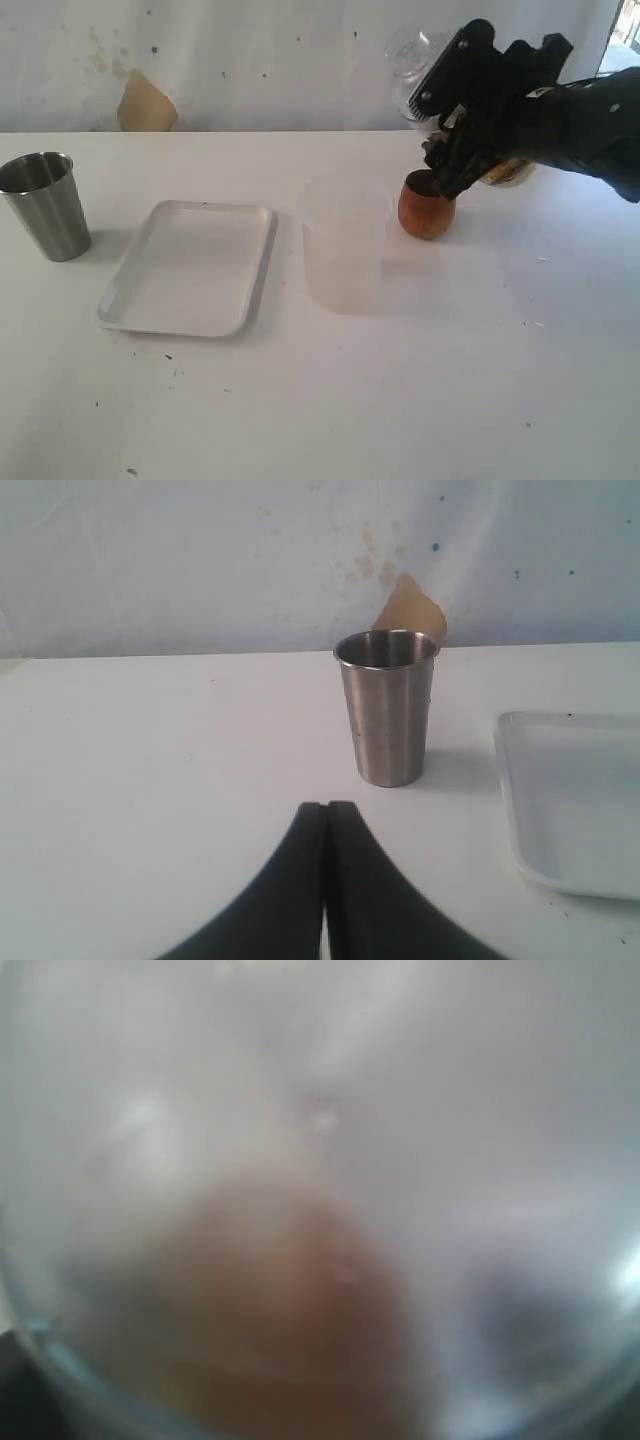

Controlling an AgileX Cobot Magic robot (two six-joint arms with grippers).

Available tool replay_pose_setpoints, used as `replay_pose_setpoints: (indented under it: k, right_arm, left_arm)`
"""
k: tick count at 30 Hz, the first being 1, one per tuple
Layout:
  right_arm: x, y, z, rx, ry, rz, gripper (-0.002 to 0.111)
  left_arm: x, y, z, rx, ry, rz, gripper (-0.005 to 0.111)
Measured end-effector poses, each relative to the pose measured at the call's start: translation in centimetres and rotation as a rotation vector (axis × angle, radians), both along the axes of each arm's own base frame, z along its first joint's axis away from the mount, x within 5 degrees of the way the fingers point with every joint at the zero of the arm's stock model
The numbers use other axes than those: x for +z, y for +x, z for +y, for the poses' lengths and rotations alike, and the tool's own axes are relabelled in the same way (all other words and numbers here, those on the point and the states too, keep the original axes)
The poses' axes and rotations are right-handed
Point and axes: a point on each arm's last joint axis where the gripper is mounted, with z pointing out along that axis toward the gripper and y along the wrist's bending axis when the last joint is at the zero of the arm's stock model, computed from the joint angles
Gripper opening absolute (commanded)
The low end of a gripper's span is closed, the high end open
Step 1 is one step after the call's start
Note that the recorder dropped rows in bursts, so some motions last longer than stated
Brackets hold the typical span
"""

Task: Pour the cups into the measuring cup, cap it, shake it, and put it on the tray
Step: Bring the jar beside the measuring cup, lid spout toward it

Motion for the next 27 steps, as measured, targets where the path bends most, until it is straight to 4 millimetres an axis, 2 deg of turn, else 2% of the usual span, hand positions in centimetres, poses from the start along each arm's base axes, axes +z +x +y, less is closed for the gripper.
replay_pose_setpoints:
  k: [4,10,15,24,27]
  right_arm:
    - [-1.0,0.4,0.1,0.020,-0.058,0.019,0.000]
    - [-1.2,0.6,0.0,0.057,-0.166,0.005,0.000]
    - [-2.5,1.1,0.1,0.090,-0.240,0.034,0.000]
    - [-2.5,1.4,0.0,0.163,-0.441,-0.015,0.000]
    - [-2.5,1.4,0.1,0.174,-0.458,-0.016,0.000]
  left_arm:
    - [0.0,0.0,0.0,0.000,0.000,0.000,0.000]
    - [0.0,0.0,0.0,0.000,0.000,0.000,0.000]
    - [0.0,0.0,0.0,0.000,0.000,0.000,0.000]
    - [0.0,0.0,0.0,0.000,0.000,0.000,0.000]
    - [0.0,0.0,0.0,0.000,0.000,0.000,0.000]
